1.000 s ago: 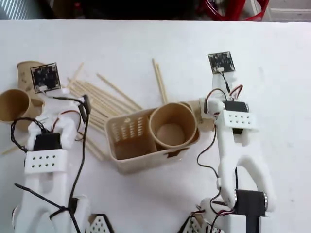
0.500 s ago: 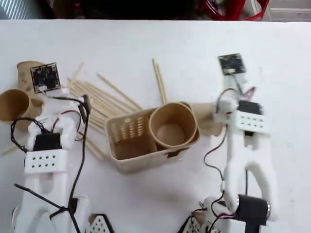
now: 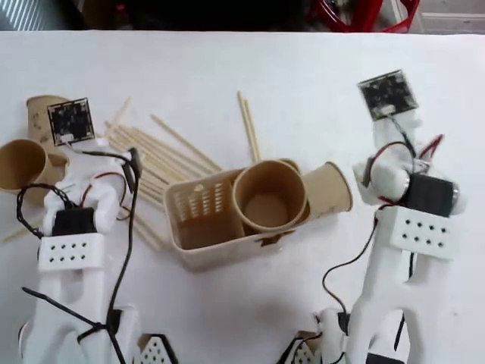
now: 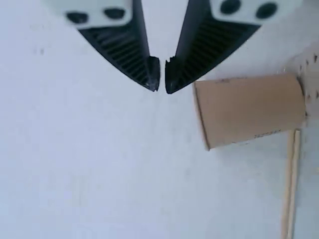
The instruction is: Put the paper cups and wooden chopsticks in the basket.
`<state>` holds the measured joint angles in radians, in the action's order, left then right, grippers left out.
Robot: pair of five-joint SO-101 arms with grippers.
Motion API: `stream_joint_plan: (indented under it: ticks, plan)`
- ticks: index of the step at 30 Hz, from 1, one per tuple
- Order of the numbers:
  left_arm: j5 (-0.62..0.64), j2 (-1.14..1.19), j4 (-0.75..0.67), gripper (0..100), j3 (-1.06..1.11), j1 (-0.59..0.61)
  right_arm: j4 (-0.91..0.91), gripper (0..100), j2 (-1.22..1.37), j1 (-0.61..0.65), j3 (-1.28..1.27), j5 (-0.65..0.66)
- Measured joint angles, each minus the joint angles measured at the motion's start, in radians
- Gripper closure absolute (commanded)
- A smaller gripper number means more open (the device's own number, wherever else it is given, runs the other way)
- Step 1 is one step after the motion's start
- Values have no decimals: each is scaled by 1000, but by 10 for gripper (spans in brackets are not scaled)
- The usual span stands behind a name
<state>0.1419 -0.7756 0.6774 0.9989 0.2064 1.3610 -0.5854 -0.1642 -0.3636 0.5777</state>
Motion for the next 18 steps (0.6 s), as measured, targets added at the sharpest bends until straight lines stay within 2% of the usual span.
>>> stream_joint_plan:
  ticks: [3, 5, 8, 11, 14, 18]
  plan:
    - [0, 0, 0, 823, 0, 0, 6, 735, 20, 80, -17, 0]
    - [0, 0, 0, 823, 0, 0, 0, 735, 57, 106, -17, 0]
    - [0, 0, 0, 823, 0, 0, -78, 775, 140, 94, -17, -44]
    - [0, 0, 0, 823, 0, 0, -173, 789, 249, 29, -17, -100]
    - [0, 0, 0, 823, 0, 0, -209, 744, 354, 8, -17, -109]
    - [0, 0, -3, 823, 0, 0, -213, 680, 400, 40, -17, -117]
